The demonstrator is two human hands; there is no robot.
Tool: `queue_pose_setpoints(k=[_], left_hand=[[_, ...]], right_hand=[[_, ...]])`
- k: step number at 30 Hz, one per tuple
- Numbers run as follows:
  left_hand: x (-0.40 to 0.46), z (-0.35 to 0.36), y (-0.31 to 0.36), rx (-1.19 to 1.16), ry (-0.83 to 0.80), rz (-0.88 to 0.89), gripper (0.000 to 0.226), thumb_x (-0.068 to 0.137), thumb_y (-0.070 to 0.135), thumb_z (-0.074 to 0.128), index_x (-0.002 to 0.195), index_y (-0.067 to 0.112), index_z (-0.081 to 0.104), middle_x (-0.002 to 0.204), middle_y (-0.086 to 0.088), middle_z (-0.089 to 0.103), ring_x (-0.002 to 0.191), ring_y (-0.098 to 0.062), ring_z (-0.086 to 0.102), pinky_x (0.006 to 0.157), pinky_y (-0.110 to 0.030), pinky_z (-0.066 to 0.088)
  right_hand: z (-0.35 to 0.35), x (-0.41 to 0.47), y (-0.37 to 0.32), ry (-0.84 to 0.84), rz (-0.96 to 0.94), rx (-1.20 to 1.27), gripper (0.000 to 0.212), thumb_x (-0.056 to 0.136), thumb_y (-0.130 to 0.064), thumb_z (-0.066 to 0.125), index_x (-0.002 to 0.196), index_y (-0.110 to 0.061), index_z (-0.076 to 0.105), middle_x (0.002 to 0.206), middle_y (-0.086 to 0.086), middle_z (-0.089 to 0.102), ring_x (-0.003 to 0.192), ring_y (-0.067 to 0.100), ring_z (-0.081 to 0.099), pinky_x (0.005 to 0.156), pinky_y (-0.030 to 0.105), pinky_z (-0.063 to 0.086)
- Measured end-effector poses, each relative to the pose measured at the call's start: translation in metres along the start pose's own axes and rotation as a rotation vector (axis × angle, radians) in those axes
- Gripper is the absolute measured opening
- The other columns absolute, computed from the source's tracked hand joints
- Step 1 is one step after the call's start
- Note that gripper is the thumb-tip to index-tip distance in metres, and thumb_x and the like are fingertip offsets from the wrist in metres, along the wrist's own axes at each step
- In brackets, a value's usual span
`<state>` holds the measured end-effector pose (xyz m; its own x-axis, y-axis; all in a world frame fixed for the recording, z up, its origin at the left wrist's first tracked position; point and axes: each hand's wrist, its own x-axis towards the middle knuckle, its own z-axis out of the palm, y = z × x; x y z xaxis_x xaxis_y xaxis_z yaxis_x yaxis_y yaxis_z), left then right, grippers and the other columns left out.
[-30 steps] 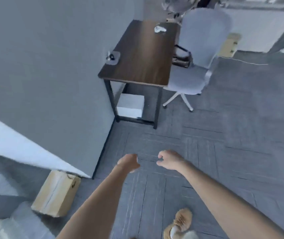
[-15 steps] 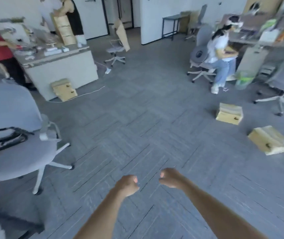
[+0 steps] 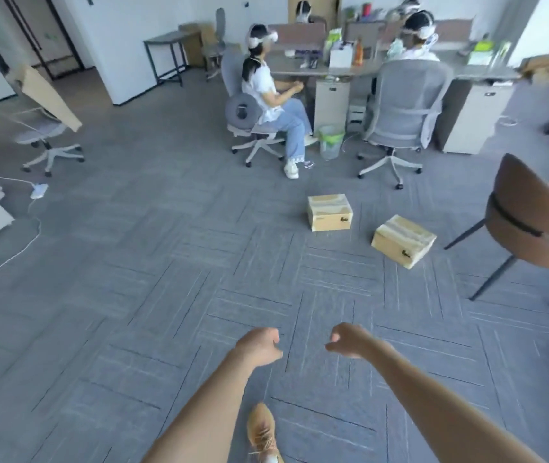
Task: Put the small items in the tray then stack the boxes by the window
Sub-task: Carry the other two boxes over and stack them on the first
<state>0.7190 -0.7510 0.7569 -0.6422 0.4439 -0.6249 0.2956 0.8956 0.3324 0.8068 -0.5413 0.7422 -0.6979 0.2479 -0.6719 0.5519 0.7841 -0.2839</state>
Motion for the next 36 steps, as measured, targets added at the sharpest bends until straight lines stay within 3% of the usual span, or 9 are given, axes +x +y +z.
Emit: queue_pose_setpoints(k=[7,14,18,21,26,31,36], left_hand=[[0.176,-0.130,0.029,0.058,-0.079,0.077,0.042,0.095,0.031,0.060,0.135,0.020,0.055,0.139,-0.004,0.056,0.123,-0.023,0.057,0.096,-0.030,0.044],[0.312,-0.225,0.092,0.120,-0.095,0.154,0.038,0.096,0.032,0.059,0.131,0.018,0.056,0.135,-0.003,0.058,0.120,-0.023,0.058,0.094,-0.032,0.046],[0.396,-0.258,0.136,0.149,-0.115,0.160,0.035,0.096,0.029,0.056,0.129,0.018,0.056,0.126,-0.003,0.060,0.107,-0.022,0.060,0.081,-0.029,0.044],[0.461,-0.282,0.175,0.138,-0.116,0.142,0.033,0.095,0.029,0.056,0.127,0.020,0.056,0.116,-0.001,0.060,0.100,-0.020,0.060,0.076,-0.029,0.042],[0.555,-0.323,0.239,0.124,-0.168,0.086,0.039,0.095,0.031,0.059,0.131,0.019,0.056,0.131,-0.002,0.059,0.115,-0.022,0.059,0.082,-0.029,0.043],[0.646,-0.370,0.283,0.053,-0.165,0.037,0.040,0.094,0.031,0.060,0.131,0.018,0.056,0.132,-0.003,0.060,0.115,-0.022,0.060,0.086,-0.030,0.045],[0.740,-0.410,0.310,0.021,-0.163,0.026,0.039,0.093,0.032,0.063,0.128,0.015,0.060,0.133,-0.007,0.062,0.118,-0.025,0.061,0.091,-0.030,0.046]], right_hand=[[-0.119,0.120,0.001,0.004,0.194,0.170,0.037,0.096,-0.039,0.057,0.125,-0.017,0.064,0.128,0.004,0.066,0.118,0.022,0.061,0.101,0.037,0.049],[-0.229,0.221,0.006,0.046,0.243,0.278,0.035,0.096,-0.039,0.057,0.124,-0.018,0.064,0.128,0.003,0.066,0.118,0.021,0.060,0.098,0.034,0.047],[-0.289,0.294,0.028,0.030,0.215,0.298,0.035,0.098,-0.037,0.057,0.123,-0.015,0.065,0.126,0.002,0.067,0.106,0.018,0.060,0.093,0.031,0.047],[-0.340,0.354,0.055,0.040,0.208,0.324,0.034,0.097,-0.037,0.058,0.123,-0.016,0.065,0.126,0.003,0.067,0.112,0.020,0.061,0.096,0.034,0.050],[-0.429,0.443,0.100,0.014,0.239,0.395,0.030,0.096,-0.036,0.059,0.117,-0.016,0.067,0.114,0.003,0.070,0.099,0.020,0.065,0.087,0.036,0.057],[-0.518,0.531,0.129,-0.004,0.219,0.319,0.030,0.095,-0.033,0.057,0.115,-0.013,0.069,0.115,0.006,0.072,0.096,0.020,0.063,0.081,0.032,0.053],[-0.590,0.620,0.137,-0.032,0.217,0.273,0.030,0.095,-0.035,0.061,0.117,-0.016,0.069,0.117,0.003,0.070,0.096,0.017,0.060,0.088,0.030,0.051]])
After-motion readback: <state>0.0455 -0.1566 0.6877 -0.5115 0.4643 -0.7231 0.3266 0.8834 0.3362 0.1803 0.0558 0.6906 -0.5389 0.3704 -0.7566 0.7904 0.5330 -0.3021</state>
